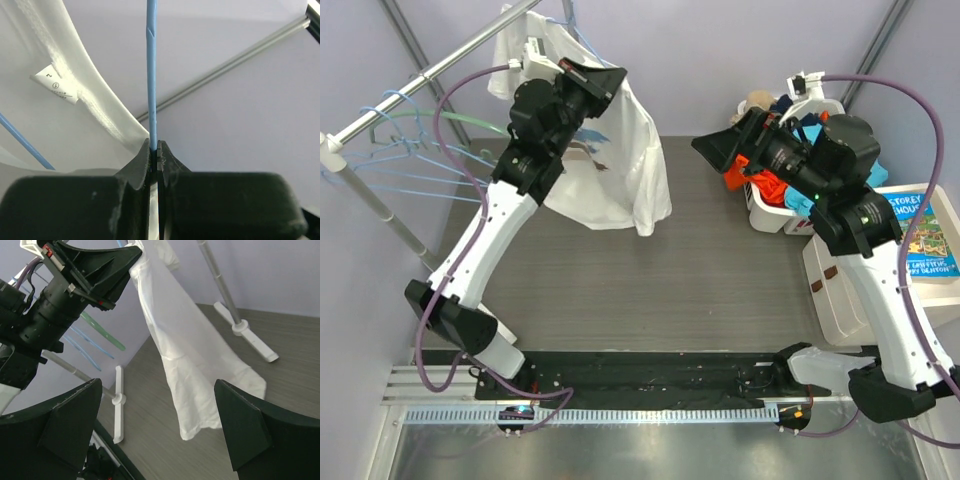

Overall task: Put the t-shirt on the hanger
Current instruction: Place the hanger at the clothesline.

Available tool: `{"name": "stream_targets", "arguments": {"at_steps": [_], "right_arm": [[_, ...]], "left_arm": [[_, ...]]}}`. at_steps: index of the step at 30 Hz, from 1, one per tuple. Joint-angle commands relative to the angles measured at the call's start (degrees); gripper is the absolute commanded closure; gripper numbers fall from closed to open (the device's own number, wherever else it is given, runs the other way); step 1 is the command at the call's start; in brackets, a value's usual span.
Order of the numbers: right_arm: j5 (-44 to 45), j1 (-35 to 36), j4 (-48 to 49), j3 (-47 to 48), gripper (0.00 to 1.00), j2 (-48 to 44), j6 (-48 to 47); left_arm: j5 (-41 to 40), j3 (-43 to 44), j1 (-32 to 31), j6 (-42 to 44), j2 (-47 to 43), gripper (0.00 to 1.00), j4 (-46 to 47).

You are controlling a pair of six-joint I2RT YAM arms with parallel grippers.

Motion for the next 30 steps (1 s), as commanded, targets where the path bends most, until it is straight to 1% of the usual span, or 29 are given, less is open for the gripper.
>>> {"name": "stream_targets", "arguments": {"at_steps": [1,5,11,14,18,23,24,25,26,27,29,30], "right_arm": [[5.9,-0.2,-2.7,1.4,0.0,-2.6,-4.3],[6.9,-0.1,-3.8,-0.4,0.0,-4.6,-5.1],[7.8,-0.3,-4.9,-2.0,0.0,-6.1,-5.6],[8.1,-0.2,-5.3,-2.5,0.0,-6.6,-6.0],[8.5,-0.3,-5.5,-3.8,0.0,-7.1,-6.7],[8.0,-0.2,-5.4,-5.6,0.0,-6.6,-6.0],[8.0,-0.2,-5.5,-5.7,0.0,-6.4,-5.8],[8.1,-0.3,-5.3,-5.8,0.0,-6.4,-5.7],[7.9,-0.2,-5.2,-5.9,0.0,-6.4,-5.6],[7.9,-0.2,-5.3,-5.9,0.0,-6.3,-5.8],[7.9,-0.2,-5.4,-5.7,0.0,-6.4,-6.2],[7.9,-0.2,-5.4,-5.7,0.0,-6.7,-6.3]], "left_arm": [[-4.1,8.5,2.8,-2.1,4.1,1.0,0.4],[-4.1,12.2,4.7,-2.7,8.1,1.0,1.9],[-2.1,16.5,7.5,-3.8,14.7,1.0,4.9],[-2.2,17.0,8.6,-5.3,17.0,1.0,5.9],[-2.7,15.8,10.0,-8.2,17.9,1.0,7.8],[-4.7,18.1,10.6,-9.4,19.5,1.0,7.0],[-4.8,18.2,10.7,-9.1,20.0,0.95,6.7],[-4.9,18.1,10.7,-9.1,20.0,0.83,6.5],[-4.6,17.9,10.8,-9.0,20.0,0.75,6.4],[-4.3,17.4,10.8,-7.8,19.7,0.71,6.8],[-2.3,14.7,10.8,-6.8,18.7,0.57,9.4],[-1.7,13.8,10.7,-6.4,18.0,0.52,10.1]]}}
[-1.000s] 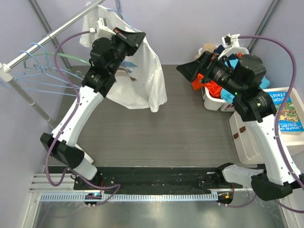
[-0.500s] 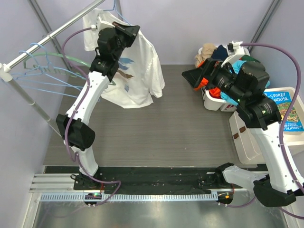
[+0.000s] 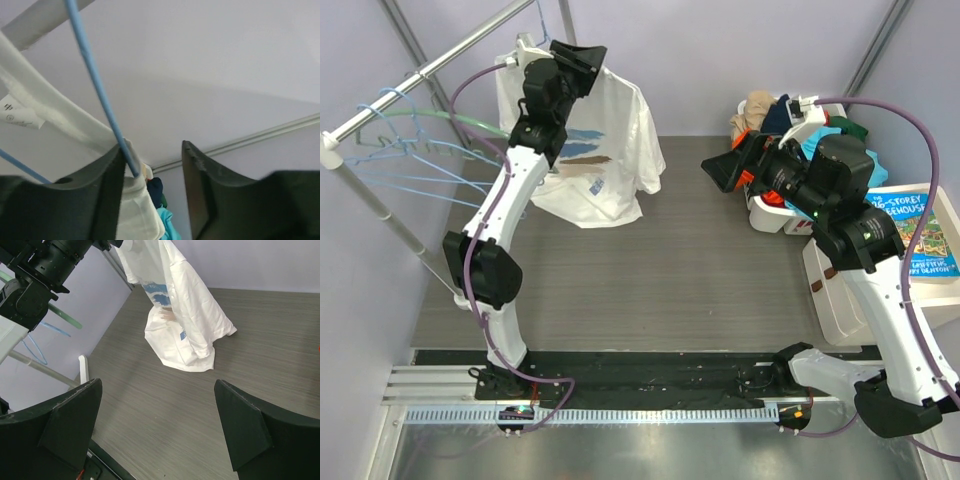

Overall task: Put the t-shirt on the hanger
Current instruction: Place the hanger at the clothesline.

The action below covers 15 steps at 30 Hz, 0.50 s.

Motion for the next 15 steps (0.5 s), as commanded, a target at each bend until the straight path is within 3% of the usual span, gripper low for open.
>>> {"name": "stream_targets", "arguments": {"at_steps": [1,6,7,10,15], "right_arm": [[0.4,-0.2,1.2,0.5,0.0,-0.9,-0.9],[0.4,-0.2,0.8,0.5,0.0,-2.3,-1.1],[0.4,-0.2,0.7,0.5,0.0,-2.9,-0.9],[0.1,-0.2,-0.4,0.6,0.0,-3.7,-1.4],[0.2,-0.2,-2.3,1.2,0.0,-4.8,-3.2]], "left_arm": [[2.0,-1.8,-0.1,3.0,-4.6,0.45,8.9],[1.6,-9.6,-1.2,8.0,-11.7,0.25,6.6],[0.7,-11.2,-1.9,9.1,-13.1,0.14,4.1],[-3.2,-16.7,-3.5,14.5,-19.0,0.05,-1.4],[-9.3,-20.6,-5.8,26.1,-25.3,0.02,-8.1]]}}
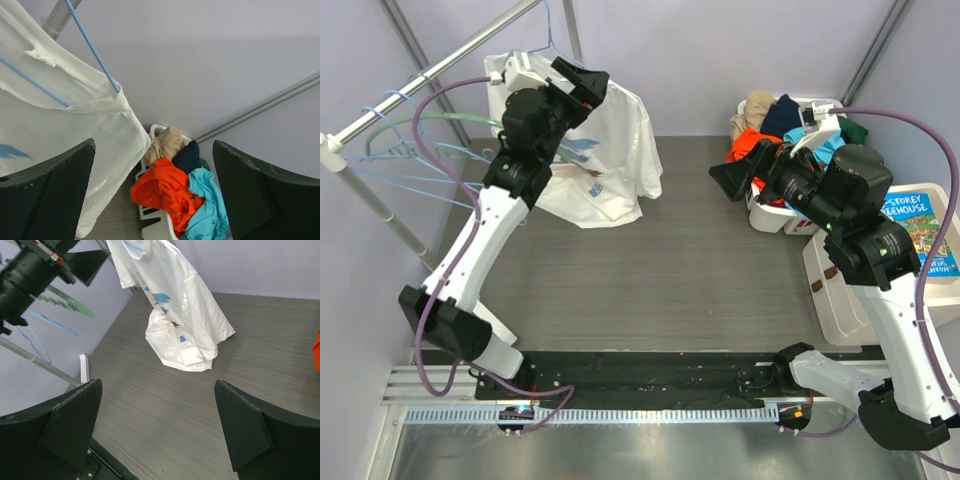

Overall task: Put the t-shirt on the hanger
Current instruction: Place the hanger at the clothesline, then reset both arms

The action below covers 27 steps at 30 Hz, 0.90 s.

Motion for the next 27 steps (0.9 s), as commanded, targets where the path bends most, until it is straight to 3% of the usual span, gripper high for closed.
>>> {"name": "stream_targets", "arguments": {"at_steps": [1,5,6,10,14,18,20,27], "right_arm": [[0.5,-0.2,-0.9,1.3,0.0,-1.8,-2.9],[1.4,-0.2,-1.9,1.1,0.0,-3.3,-5.5],[1.7,-0.2,-2.0,0.8,0.0,-4.2,-6.2],[4.2,-0.2,-5.2,-0.5,0.0,-6.9,-11.2],[8.4,-0.2,-11.6,-2.1,0.0,-10.7,-17.3],[9.7,-1.6,-20.5,-5.2,0.0,-17.0,-21.5],[10.0,-2.5,-23.2,-5.8,0.0,-19.9,-23.5],[11.4,-5.5,-30.7,-6.0,0.0,-26.7,-27.7]], "left_arm": [[-7.1,-2.1,-2.6,13.0,-5.6,0.02,-5.1],[-8.0,-2.6,-8.1,27.8,-8.8,0.0,-6.7],[-8.1,-2.3,-9.7,35.6,-9.6,0.0,-8.8],[-8.7,-1.6,-19.4,52.8,-12.8,0.0,-15.7],[-1.9,2.3,-20.0,55.2,-16.6,0.0,-30.0],[14.9,7.6,-18.8,57.5,-20.2,0.0,-51.5],[18.5,8.5,-17.7,58.7,-22.9,0.0,-57.1],[16.5,3.3,-11.8,60.8,-34.6,0.0,-70.2]]}}
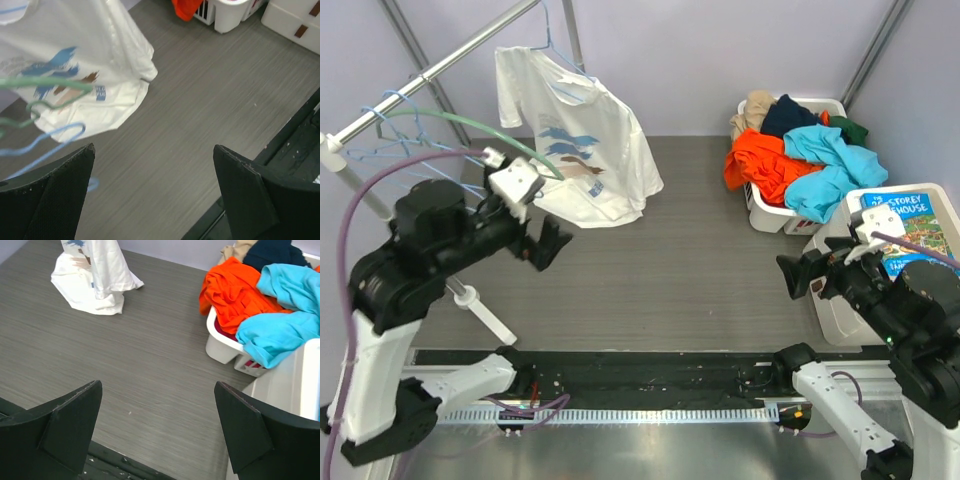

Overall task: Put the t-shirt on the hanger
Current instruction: Reset both arms

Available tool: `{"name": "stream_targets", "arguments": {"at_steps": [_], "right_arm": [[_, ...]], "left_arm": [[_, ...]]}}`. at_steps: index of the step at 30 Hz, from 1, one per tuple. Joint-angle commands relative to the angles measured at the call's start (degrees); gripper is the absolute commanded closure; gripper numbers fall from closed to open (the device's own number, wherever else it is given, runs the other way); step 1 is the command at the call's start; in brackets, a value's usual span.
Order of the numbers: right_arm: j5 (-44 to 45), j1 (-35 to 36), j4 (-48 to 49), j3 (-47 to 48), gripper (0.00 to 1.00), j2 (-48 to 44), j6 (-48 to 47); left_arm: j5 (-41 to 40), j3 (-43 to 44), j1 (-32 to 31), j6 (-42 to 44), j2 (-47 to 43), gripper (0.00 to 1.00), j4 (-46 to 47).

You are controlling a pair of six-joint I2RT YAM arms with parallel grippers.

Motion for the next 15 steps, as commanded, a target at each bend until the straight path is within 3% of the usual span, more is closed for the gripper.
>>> {"name": "stream_targets", "arguments": {"at_steps": [1,5,15], "right_arm": [[1.6,-1.8,-5.7,-0.4,0.0,-2.5,-4.6],[4.0,-2.8,-8.5,-1.8,0.0,-5.1,-7.3],[7.1,-4.1,-15.2,5.1,0.0,-5.1,-9.3]], "left_arm": [[0.0,-2.1,3.1,1.5,-5.8,0.0,-12.9],[-10.2,-4.9,6.2,-6.1,-11.3,0.0,-14.9],[-12.0,-7.9,19.9,-11.4,-24.3,0.0,-14.5]]}}
